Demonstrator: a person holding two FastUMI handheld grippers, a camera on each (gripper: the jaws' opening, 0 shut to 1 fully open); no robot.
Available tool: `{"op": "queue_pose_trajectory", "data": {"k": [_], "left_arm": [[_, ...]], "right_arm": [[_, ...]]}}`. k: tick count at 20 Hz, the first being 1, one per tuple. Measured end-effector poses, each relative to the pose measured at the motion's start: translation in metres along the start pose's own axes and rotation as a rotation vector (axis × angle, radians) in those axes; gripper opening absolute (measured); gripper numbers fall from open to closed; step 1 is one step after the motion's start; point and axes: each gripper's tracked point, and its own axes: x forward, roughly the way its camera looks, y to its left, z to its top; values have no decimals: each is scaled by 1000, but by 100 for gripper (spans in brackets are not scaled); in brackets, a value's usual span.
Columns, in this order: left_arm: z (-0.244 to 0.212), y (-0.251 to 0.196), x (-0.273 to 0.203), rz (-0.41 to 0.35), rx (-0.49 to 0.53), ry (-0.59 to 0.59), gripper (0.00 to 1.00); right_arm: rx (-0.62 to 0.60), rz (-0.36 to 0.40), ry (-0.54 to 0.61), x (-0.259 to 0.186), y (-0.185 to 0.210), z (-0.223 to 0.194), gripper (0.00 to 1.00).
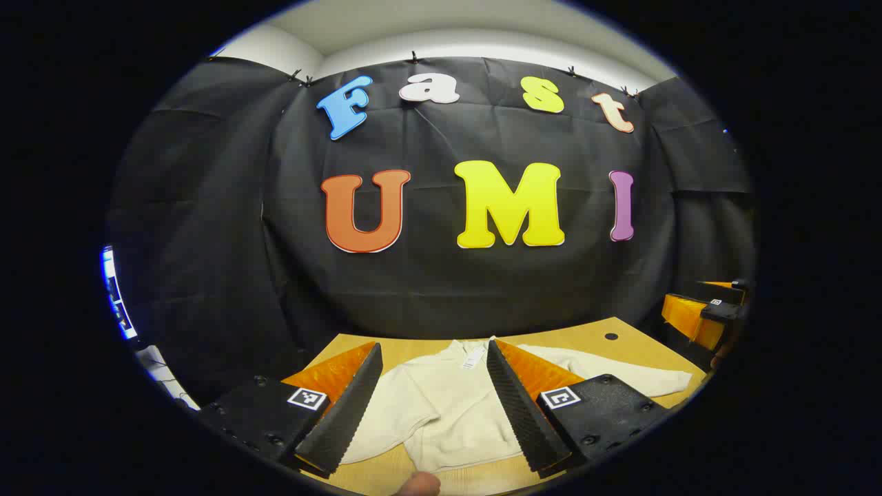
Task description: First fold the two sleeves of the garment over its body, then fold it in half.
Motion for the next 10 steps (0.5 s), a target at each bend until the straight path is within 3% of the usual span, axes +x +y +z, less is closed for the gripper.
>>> {"op": "queue_pose_trajectory", "data": {"k": [10], "left_arm": [[-5,-5,5,20,-16,12,97]], "right_arm": [[-27,54,-27,6,6,4,99]]}}
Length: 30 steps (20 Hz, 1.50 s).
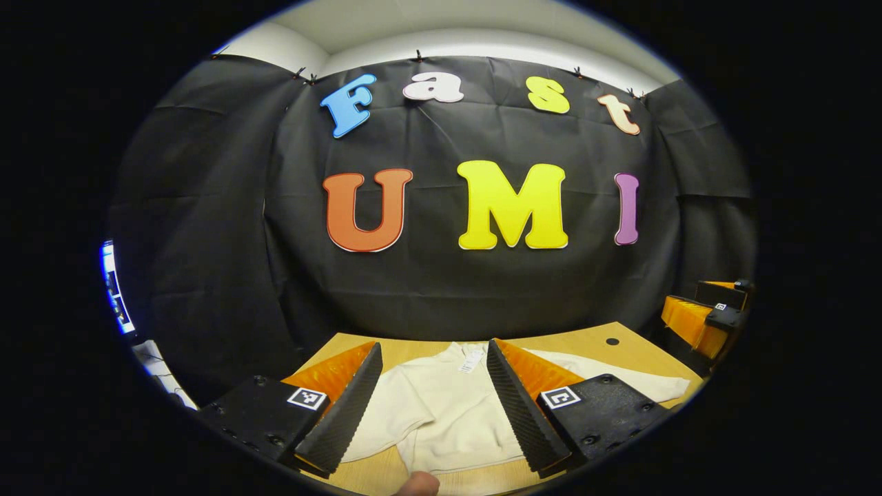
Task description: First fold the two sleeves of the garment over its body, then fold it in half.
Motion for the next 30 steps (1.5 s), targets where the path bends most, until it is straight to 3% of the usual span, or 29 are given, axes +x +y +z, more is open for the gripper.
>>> {"op": "queue_pose_trajectory", "data": {"k": [19,23,30], "left_arm": [[-11,1,1,17,22,34,96],[-17,-5,4,25,29,60,96],[-22,-39,-4,35,39,108,96]], "right_arm": [[20,-29,54,13,-24,-24,99],[61,-112,129,26,-66,-52,99],[132,-342,342,30,-191,-160,99]]}}
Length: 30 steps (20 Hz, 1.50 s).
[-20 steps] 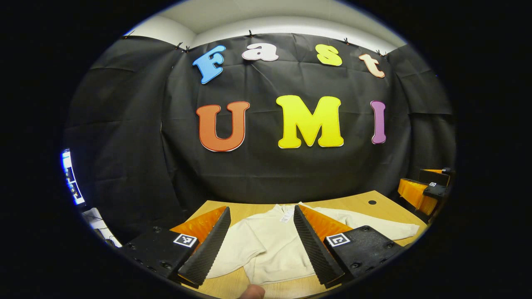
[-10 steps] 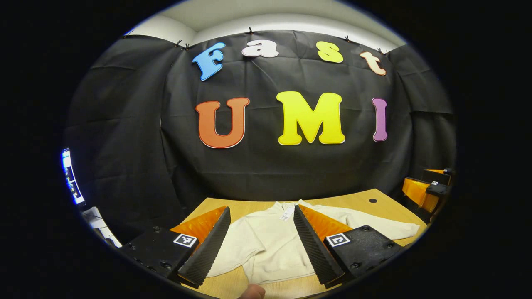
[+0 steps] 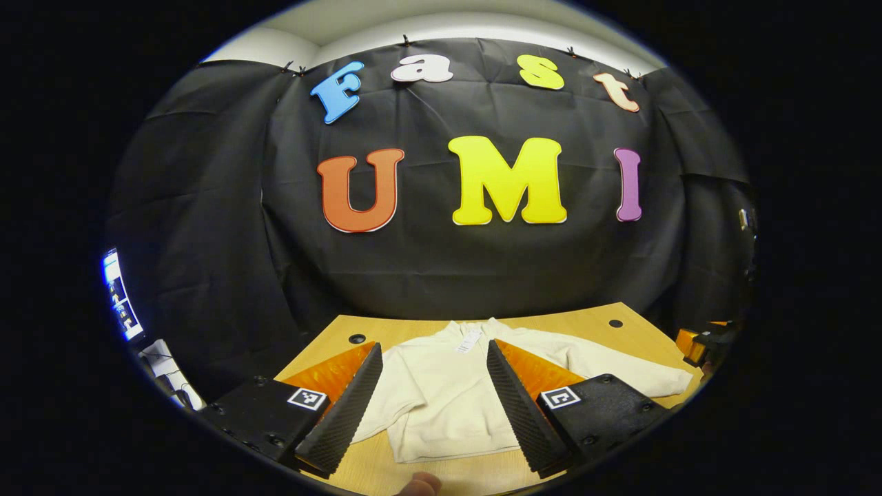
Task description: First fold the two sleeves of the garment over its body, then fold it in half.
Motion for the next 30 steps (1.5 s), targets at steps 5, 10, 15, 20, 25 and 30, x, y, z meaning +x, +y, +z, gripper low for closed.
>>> {"op": "queue_pose_trajectory", "data": {"k": [5,10,15,20,25,30], "left_arm": [[-3,-32,-11,20,20,24,96],[2,-54,-22,73,19,28,96],[7,-69,-37,144,9,34,96],[4,-77,-52,206,-1,48,97],[7,-75,-44,169,10,40,98],[2,-56,-30,135,-18,52,98]], "right_arm": [[37,-111,136,40,-80,-55,100],[142,-176,311,71,-132,-104,99],[246,-205,481,96,-161,-144,99],[327,-216,623,105,-172,-172,99],[398,-292,682,105,-176,-177,99],[387,-313,762,105,-175,-178,96]]}}
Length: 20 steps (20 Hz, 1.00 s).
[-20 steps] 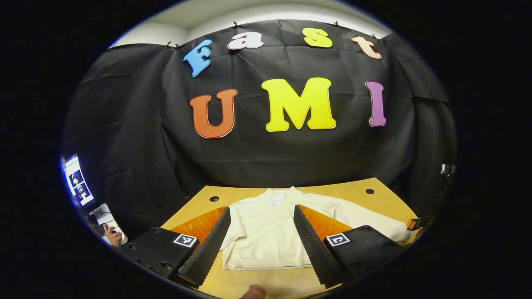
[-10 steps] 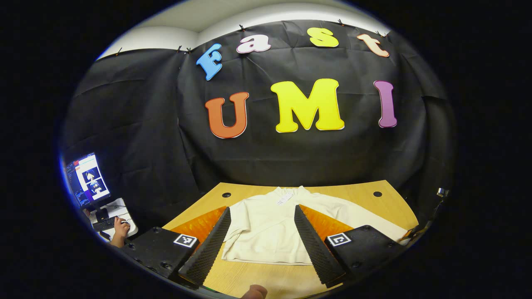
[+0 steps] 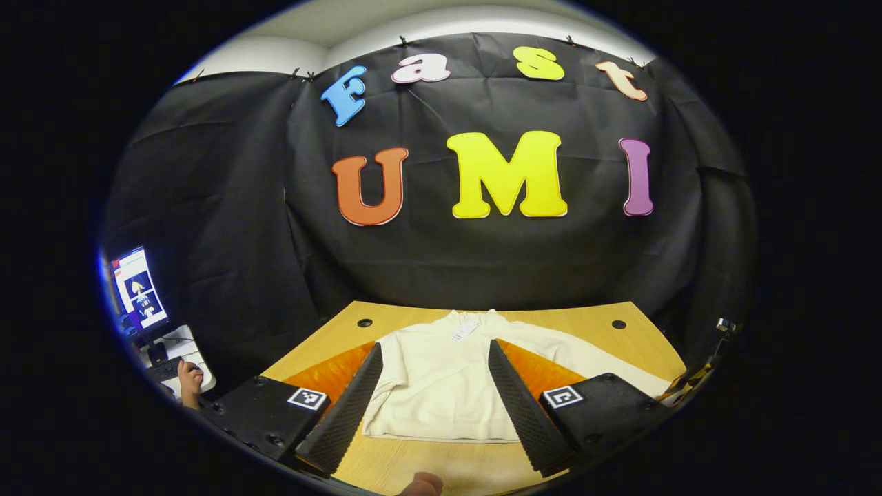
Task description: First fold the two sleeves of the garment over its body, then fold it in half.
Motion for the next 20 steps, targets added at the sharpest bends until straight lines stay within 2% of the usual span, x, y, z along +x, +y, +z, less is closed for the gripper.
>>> {"op": "queue_pose_trajectory", "data": {"k": [2,5,7,9,11,12,14,15,20], "left_arm": [[-3,10,9,-9,-10,9,98],[-13,21,20,-14,-32,37,98],[-17,28,25,-19,-38,49,98],[-18,35,28,-22,-36,49,98],[-20,42,32,-23,-33,50,98],[-23,45,34,-23,-32,51,98],[-27,53,38,-20,-30,57,98],[-29,56,38,-21,-33,60,98],[-40,75,44,-18,-51,66,98]], "right_arm": [[-4,-4,15,2,1,0,87],[8,-9,18,3,4,3,83],[21,-13,28,1,8,3,53],[28,5,36,1,12,3,49],[32,-4,53,-3,15,2,21],[19,-13,45,-4,14,3,16],[-16,-31,22,-9,17,4,16],[-25,-36,13,-12,19,7,6],[-41,-26,-16,-35,30,14,6]]}}
